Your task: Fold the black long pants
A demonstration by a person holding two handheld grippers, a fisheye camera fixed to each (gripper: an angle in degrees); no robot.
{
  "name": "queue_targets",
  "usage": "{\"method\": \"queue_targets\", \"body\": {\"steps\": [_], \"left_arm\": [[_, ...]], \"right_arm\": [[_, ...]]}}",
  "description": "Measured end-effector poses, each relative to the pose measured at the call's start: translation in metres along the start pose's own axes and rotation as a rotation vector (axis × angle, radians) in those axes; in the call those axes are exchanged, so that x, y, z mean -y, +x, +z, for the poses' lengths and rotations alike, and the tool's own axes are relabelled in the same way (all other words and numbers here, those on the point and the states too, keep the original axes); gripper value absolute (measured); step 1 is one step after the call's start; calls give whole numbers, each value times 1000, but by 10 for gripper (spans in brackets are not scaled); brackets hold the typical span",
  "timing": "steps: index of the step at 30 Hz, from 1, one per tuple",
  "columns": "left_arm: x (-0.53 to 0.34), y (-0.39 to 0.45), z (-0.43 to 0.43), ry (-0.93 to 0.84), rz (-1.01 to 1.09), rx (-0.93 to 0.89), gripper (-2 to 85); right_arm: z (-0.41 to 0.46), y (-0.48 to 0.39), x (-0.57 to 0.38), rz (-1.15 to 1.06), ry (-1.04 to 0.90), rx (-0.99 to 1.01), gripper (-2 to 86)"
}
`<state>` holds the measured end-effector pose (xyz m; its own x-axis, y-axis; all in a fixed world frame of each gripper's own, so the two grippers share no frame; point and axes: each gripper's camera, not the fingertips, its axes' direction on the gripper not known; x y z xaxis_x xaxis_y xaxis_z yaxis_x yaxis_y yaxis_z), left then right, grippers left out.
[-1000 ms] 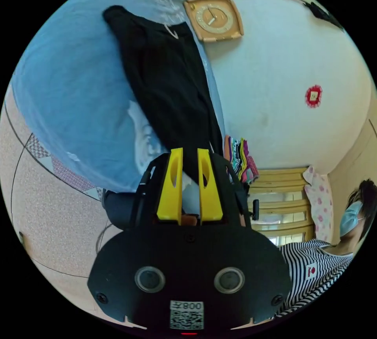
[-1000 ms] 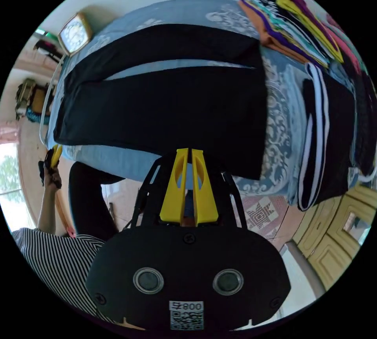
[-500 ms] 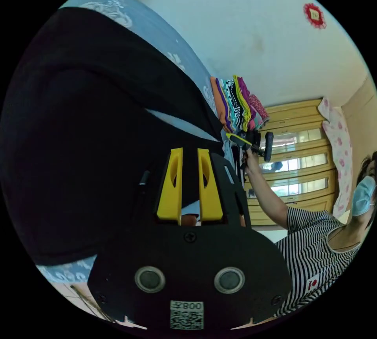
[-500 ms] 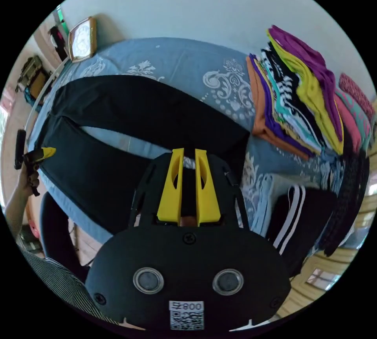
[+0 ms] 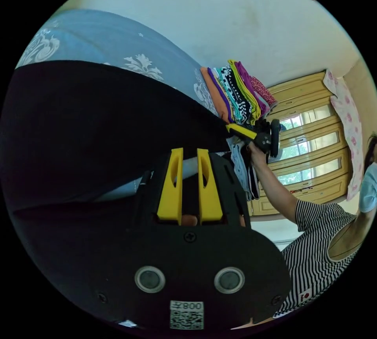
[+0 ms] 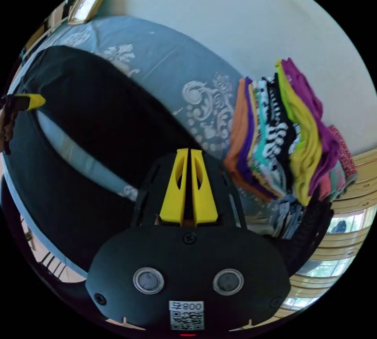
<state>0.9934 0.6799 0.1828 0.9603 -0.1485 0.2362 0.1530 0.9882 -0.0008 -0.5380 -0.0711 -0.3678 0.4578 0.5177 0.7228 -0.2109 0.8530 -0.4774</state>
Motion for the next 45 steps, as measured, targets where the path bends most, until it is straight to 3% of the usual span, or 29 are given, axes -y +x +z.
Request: {"method": "queue_targets", "body": {"steps": [6, 10, 15, 20, 25, 31, 40, 45], "left_arm": [[28, 33, -28, 7, 37, 43, 70], [27, 51, -52, 1, 51, 75, 75], [0, 64, -99, -5, 53, 209, 83], [-17, 77, -145, -21, 45, 441, 93], [-3, 92, -156, -65, 100, 615, 94], [12, 87, -142, -157, 83, 683, 44], [-16, 92, -165, -255, 108, 603, 28], [-31, 88, -195, -75, 25, 520, 62]], "right_arm": [[-10, 87, 69, 143, -71, -5, 54], [-11, 88, 61, 162, -69, 84, 66], [-29, 12, -14, 4, 23, 293, 62], [-26, -75, -48, -226, -1, 208, 65], [-11, -92, -46, -268, -48, 221, 67], [7, -86, -45, -270, -120, 242, 15], [8, -49, -64, -219, -146, 333, -1], [2, -5, -82, -39, -122, 357, 7]]}}
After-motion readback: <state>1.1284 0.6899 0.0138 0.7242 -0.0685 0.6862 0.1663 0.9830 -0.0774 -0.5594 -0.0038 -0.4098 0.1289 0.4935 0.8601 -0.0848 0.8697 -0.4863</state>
